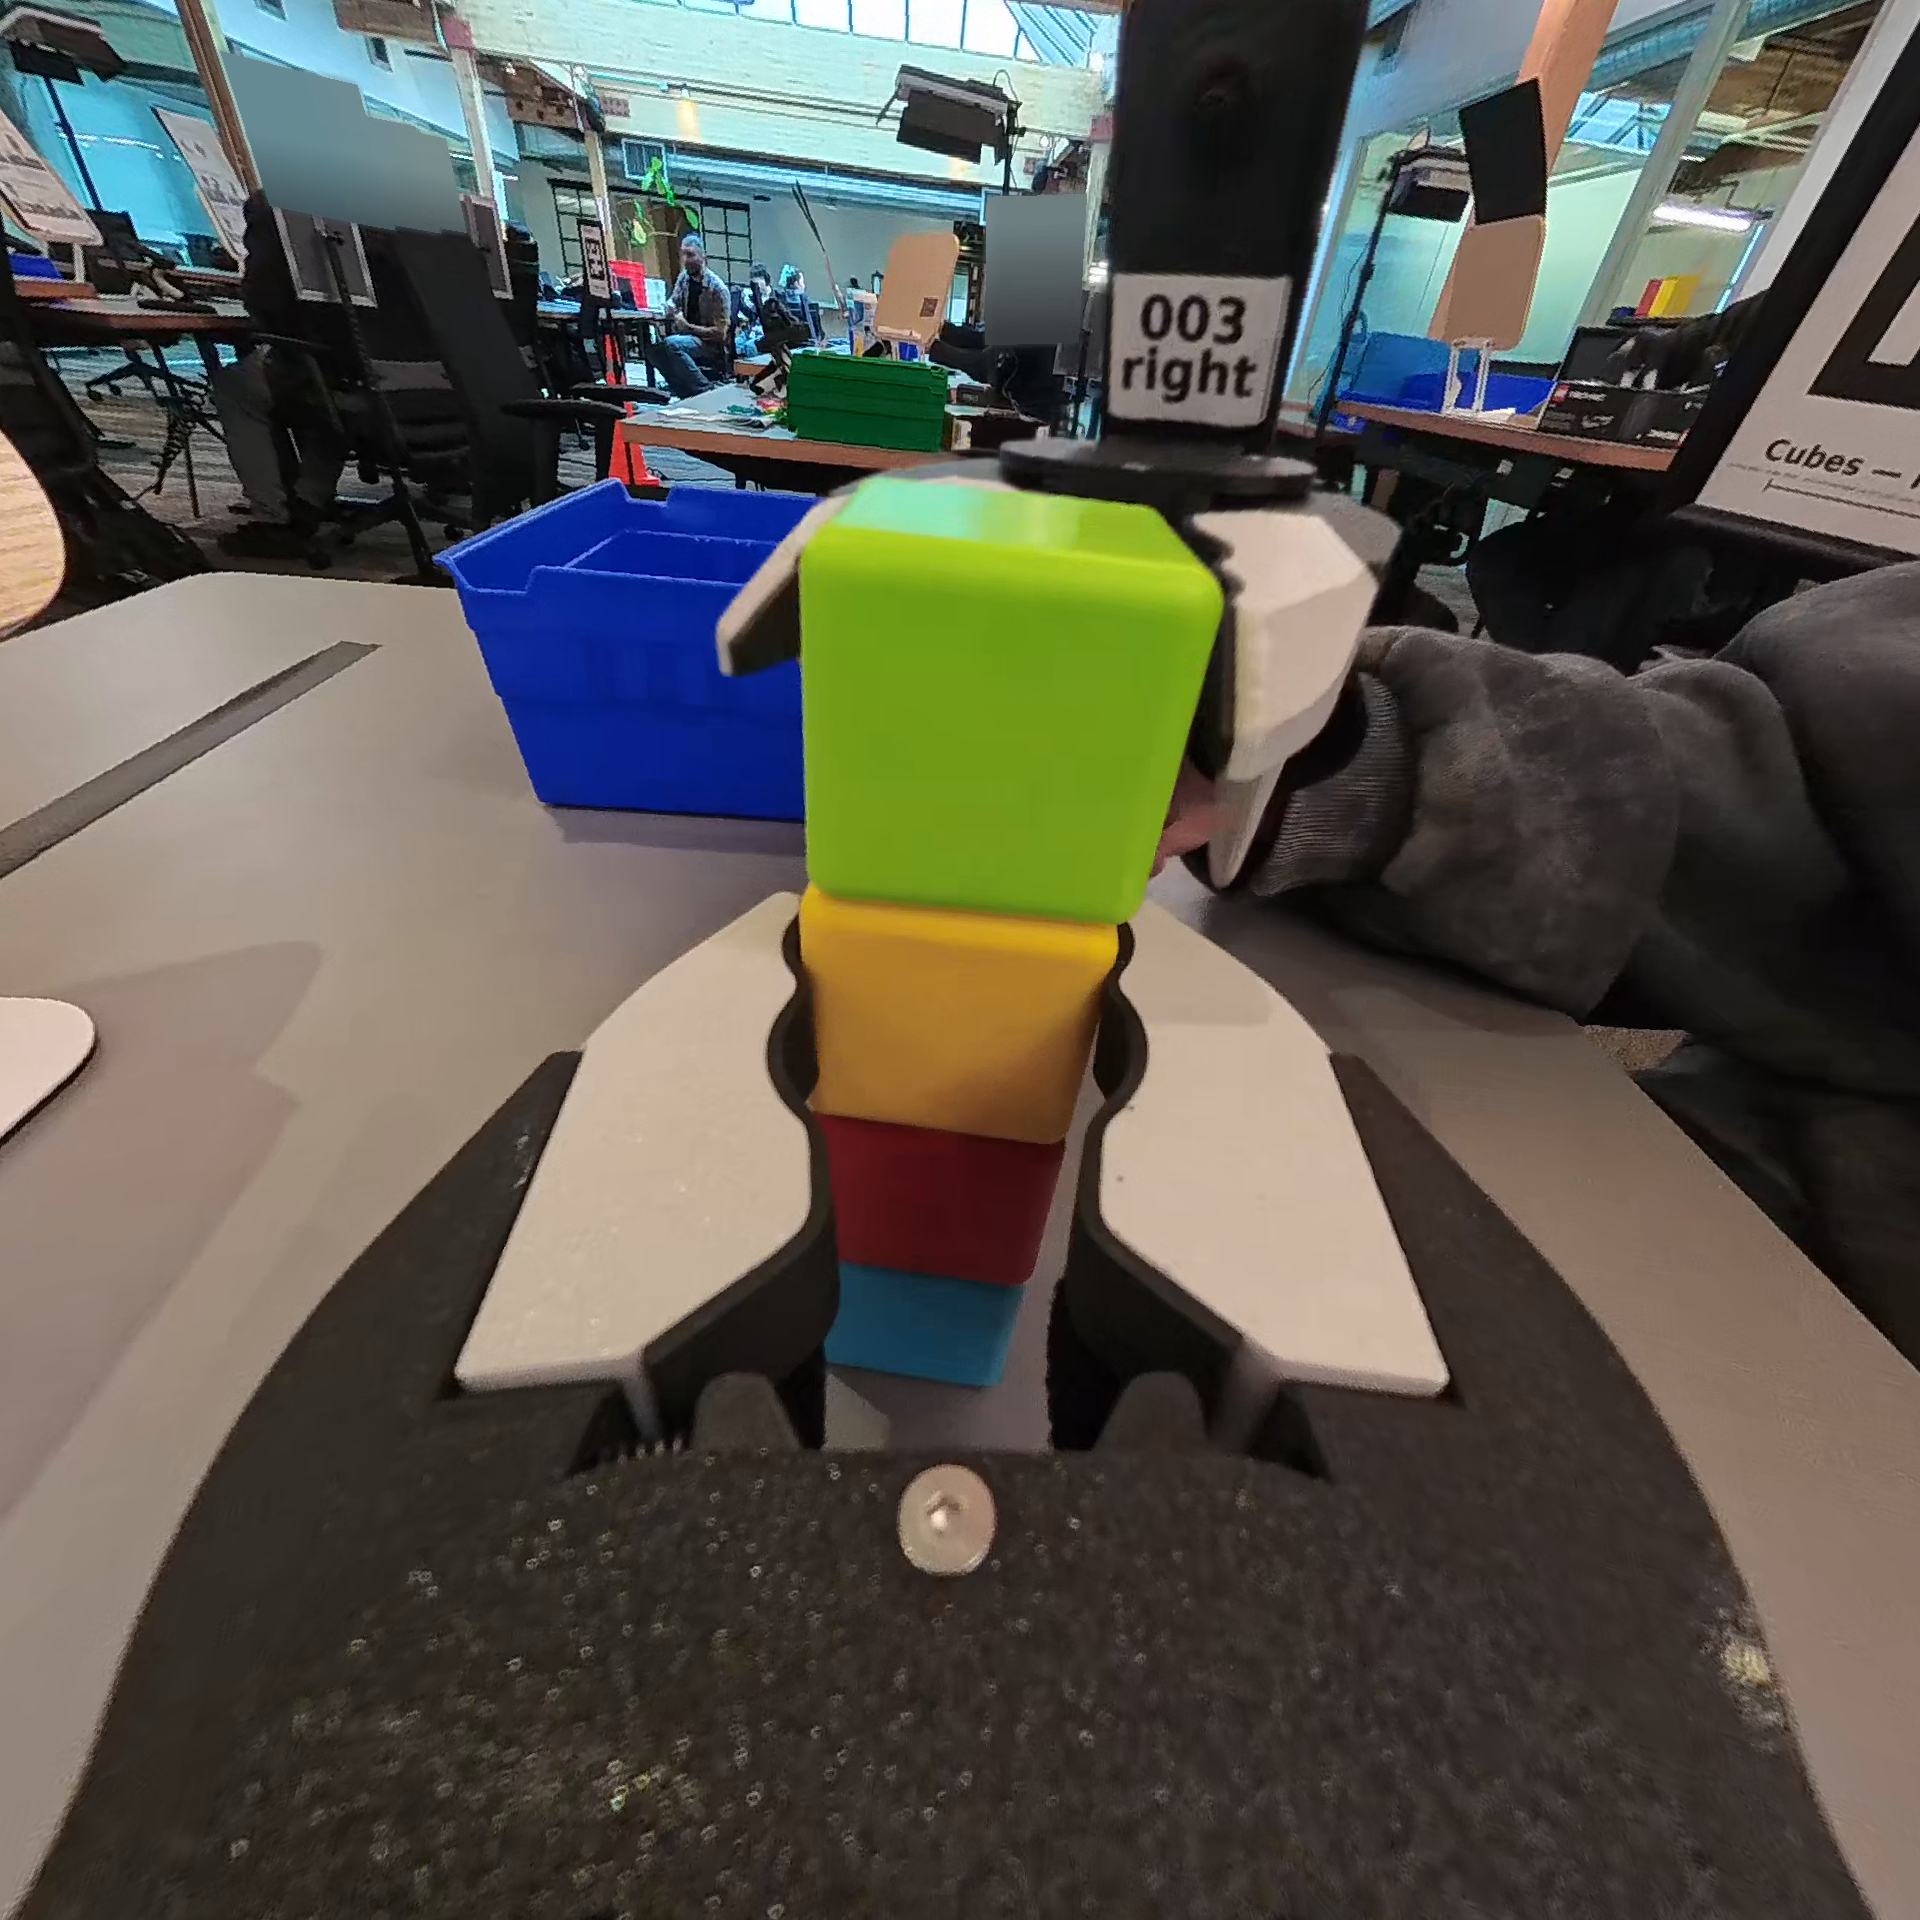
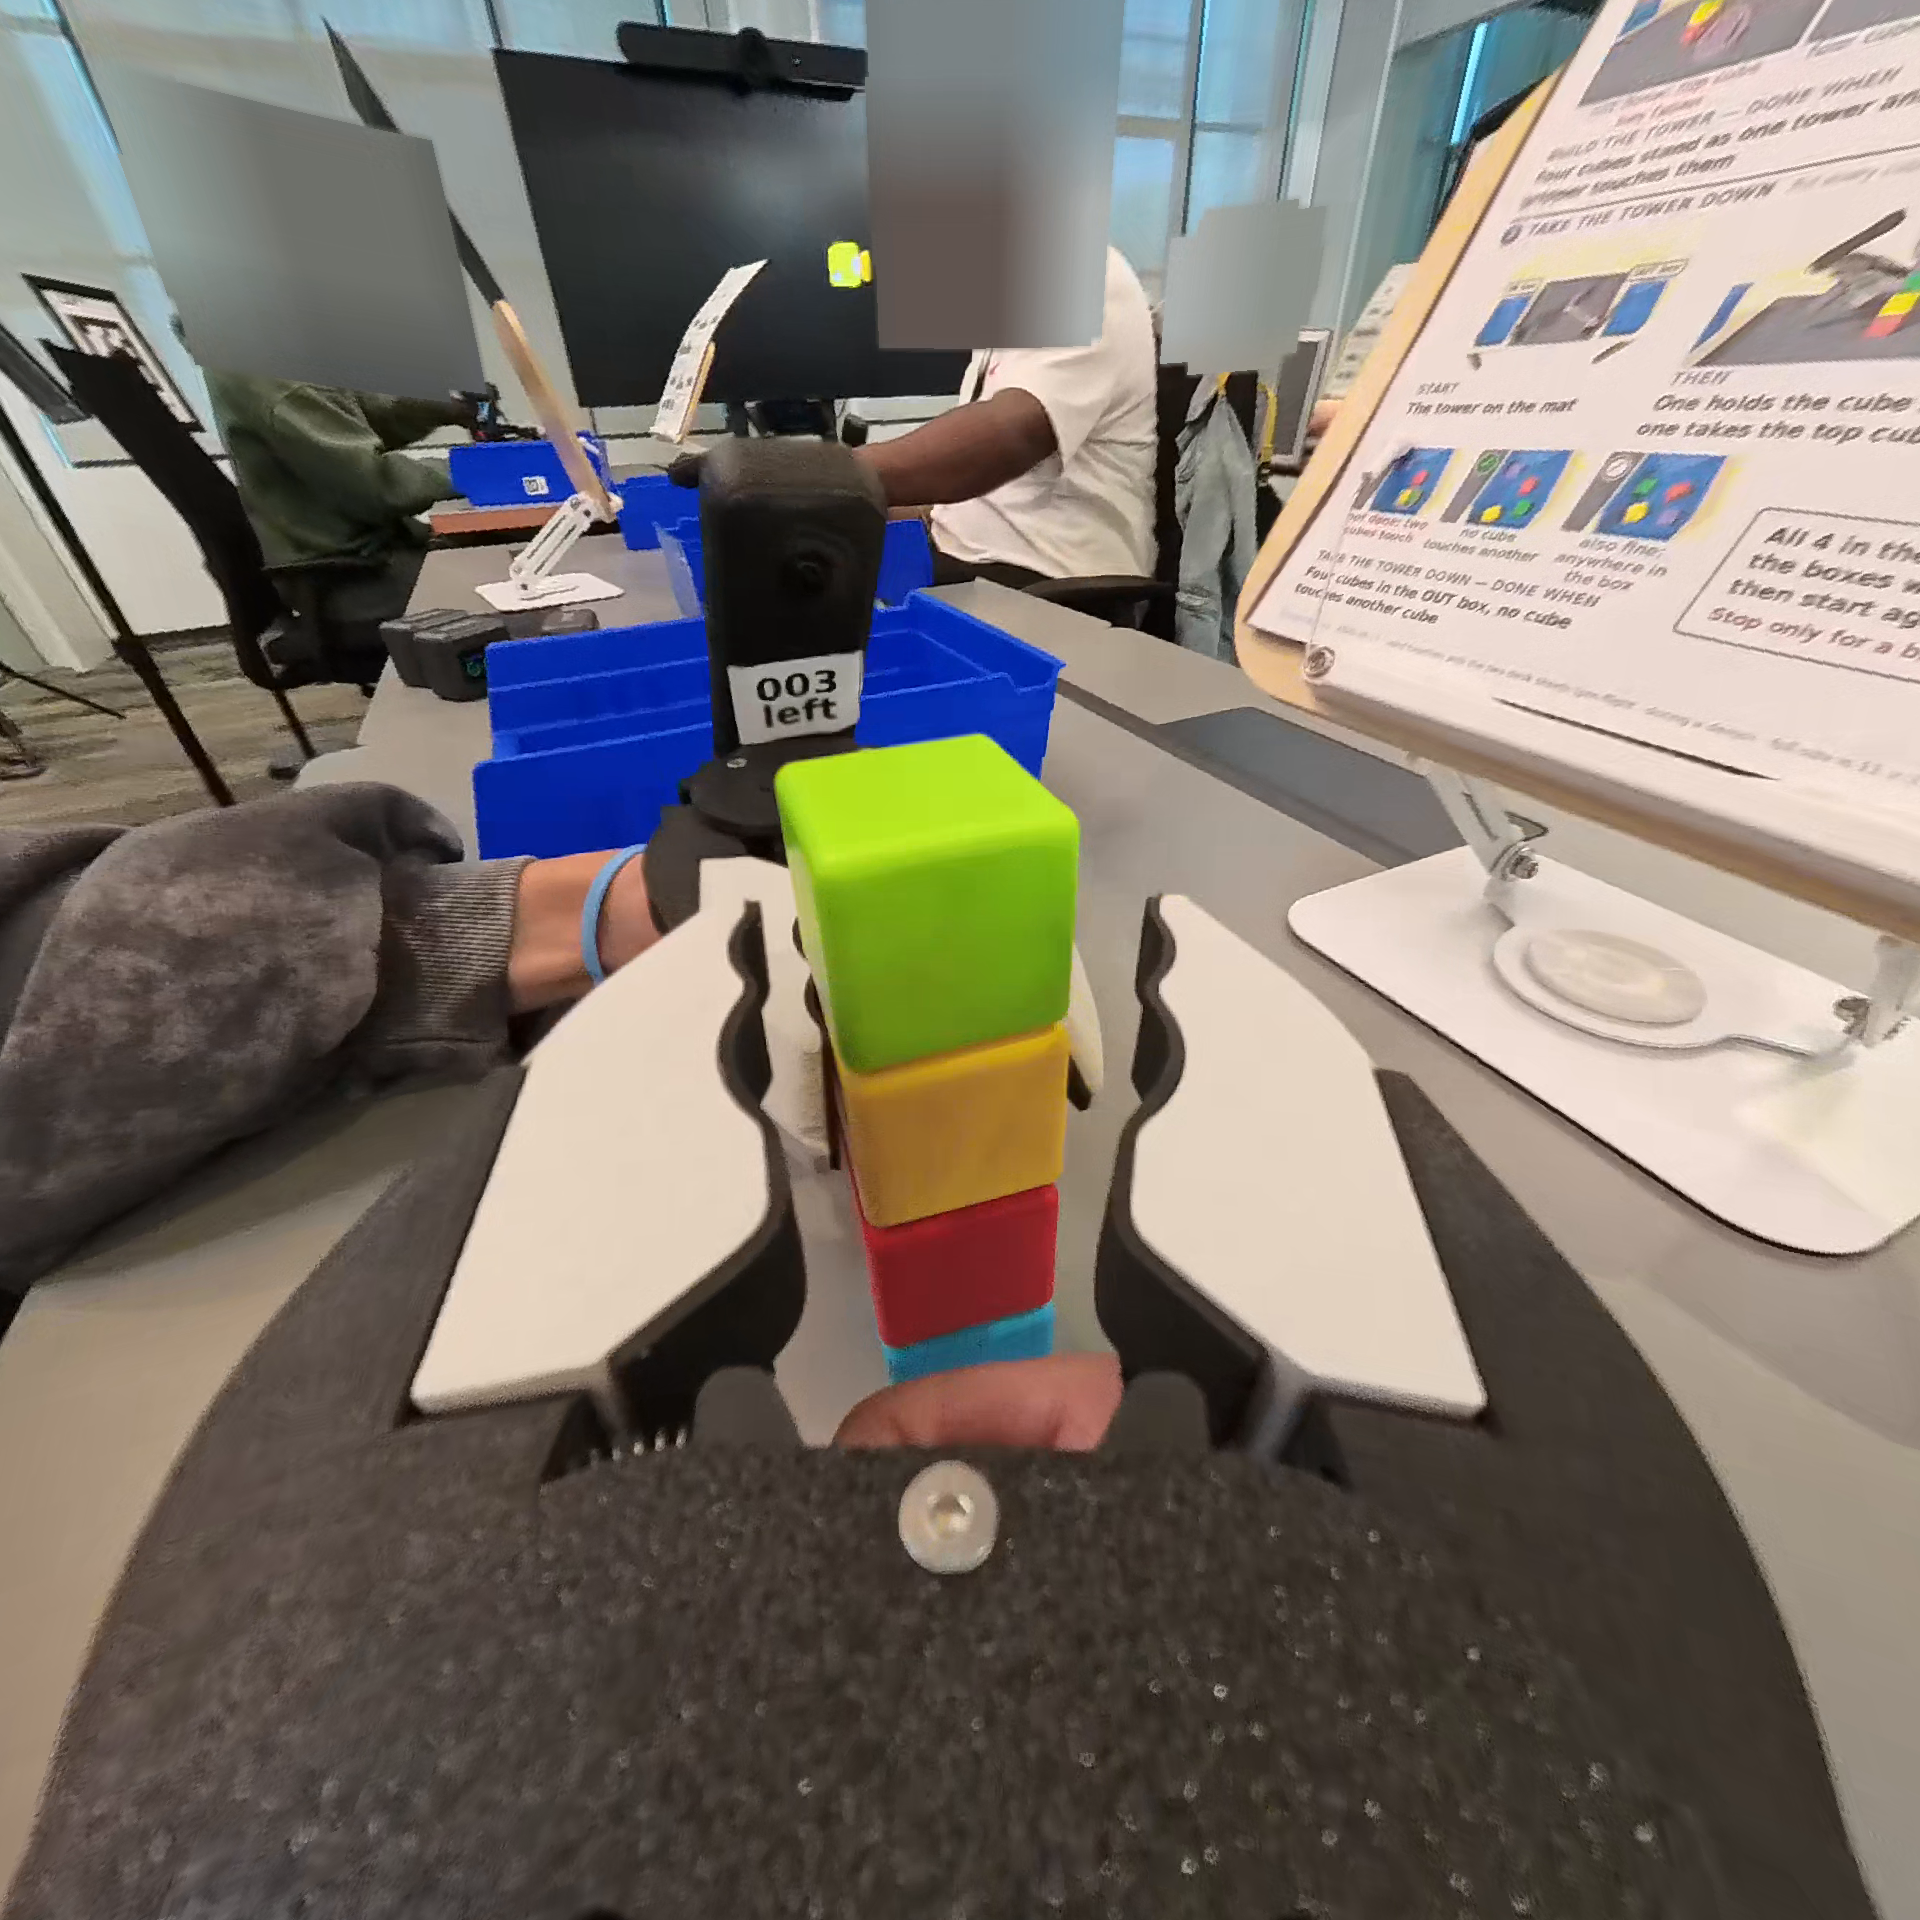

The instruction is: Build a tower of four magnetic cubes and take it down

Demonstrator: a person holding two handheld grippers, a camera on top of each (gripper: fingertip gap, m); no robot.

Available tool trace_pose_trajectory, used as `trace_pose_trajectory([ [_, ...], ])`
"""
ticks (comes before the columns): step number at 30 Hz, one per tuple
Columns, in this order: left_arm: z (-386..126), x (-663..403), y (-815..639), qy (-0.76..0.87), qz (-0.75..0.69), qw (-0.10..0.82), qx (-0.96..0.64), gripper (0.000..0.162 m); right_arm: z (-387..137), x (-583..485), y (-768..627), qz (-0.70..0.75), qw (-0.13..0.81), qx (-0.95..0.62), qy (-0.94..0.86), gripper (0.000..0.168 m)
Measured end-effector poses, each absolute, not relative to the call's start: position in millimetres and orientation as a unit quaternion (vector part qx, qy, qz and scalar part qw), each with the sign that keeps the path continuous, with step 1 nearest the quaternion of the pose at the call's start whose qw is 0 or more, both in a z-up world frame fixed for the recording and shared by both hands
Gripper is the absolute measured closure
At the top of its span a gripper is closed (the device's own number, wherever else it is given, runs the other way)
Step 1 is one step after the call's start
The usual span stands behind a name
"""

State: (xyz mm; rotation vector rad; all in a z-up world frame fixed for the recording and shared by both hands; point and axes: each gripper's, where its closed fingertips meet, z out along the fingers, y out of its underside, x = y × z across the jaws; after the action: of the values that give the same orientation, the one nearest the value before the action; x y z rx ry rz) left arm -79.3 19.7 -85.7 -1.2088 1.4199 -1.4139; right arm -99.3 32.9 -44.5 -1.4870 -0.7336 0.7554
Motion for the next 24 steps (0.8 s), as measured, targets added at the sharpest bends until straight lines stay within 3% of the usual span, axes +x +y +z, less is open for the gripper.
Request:
trace_pose_trajectory([
  [5, -86, -79, 19, 0.561, -0.555, 0.391, -0.474, 0.111, -46, -105, 39, 0.359, 0.601, -0.632, -0.333, 0.102],
  [10, -86, -79, 17, 0.563, -0.55, 0.396, -0.473, 0.112, -49, -109, 31, 0.376, 0.589, -0.618, -0.361, 0.117],
  [16, -86, -79, 17, 0.563, -0.545, 0.402, -0.474, 0.112, -48, -110, 32, 0.384, 0.591, -0.611, -0.362, 0.118],
  [24, -87, -78, 16, 0.566, -0.541, 0.405, -0.473, 0.112, 26, -88, 18, 0.427, 0.658, -0.543, -0.299, 0.118],
])
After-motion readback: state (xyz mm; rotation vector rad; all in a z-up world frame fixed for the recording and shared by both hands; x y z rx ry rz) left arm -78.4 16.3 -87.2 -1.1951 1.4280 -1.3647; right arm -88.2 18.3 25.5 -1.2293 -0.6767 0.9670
